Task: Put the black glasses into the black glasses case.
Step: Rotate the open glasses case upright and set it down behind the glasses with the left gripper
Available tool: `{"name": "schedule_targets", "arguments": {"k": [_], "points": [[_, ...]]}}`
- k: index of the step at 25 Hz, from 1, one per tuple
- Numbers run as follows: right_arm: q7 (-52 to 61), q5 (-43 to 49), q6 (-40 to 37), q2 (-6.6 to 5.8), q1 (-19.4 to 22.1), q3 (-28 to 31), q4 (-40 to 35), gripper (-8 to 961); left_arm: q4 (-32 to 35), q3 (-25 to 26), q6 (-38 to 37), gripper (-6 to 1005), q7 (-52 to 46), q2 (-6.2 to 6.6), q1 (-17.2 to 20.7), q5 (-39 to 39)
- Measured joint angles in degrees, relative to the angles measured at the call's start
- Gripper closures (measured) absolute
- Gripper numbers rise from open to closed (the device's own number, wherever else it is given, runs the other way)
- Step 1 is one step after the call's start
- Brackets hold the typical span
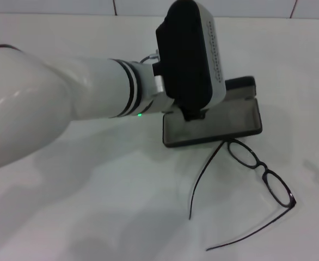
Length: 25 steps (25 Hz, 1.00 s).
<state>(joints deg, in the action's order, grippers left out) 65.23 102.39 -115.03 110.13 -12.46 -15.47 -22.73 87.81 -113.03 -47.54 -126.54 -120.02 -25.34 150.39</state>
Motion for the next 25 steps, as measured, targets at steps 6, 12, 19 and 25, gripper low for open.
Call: {"name": "schedule_targets", "arguments": {"k": [6, 12, 19, 25], "points": [[0.0, 0.1, -0.5, 0.09, 0.6, 0.0, 0.0, 148, 2.9, 1.5, 0.8, 806, 0.1, 0.11, 0.5, 0.8], [0.0, 0.1, -0.5, 0.09, 0.7, 0.0, 0.1, 148, -1.7, 2.1, 4.4, 796, 0.5, 0.04, -0.1, 4.2], [0.0, 0.1, 0.0, 0.09, 0.3, 0.0, 0.2, 148, -8.4, 1.1, 6.9, 784, 1.7, -0.09, -2.3, 4.0], [0.0, 0.1, 0.1, 0.09, 0.4, 0.0, 0.2, 149, -8.2, -1.1, 6.4, 774, 1.2, -0.11, -2.5, 4.3]]}}
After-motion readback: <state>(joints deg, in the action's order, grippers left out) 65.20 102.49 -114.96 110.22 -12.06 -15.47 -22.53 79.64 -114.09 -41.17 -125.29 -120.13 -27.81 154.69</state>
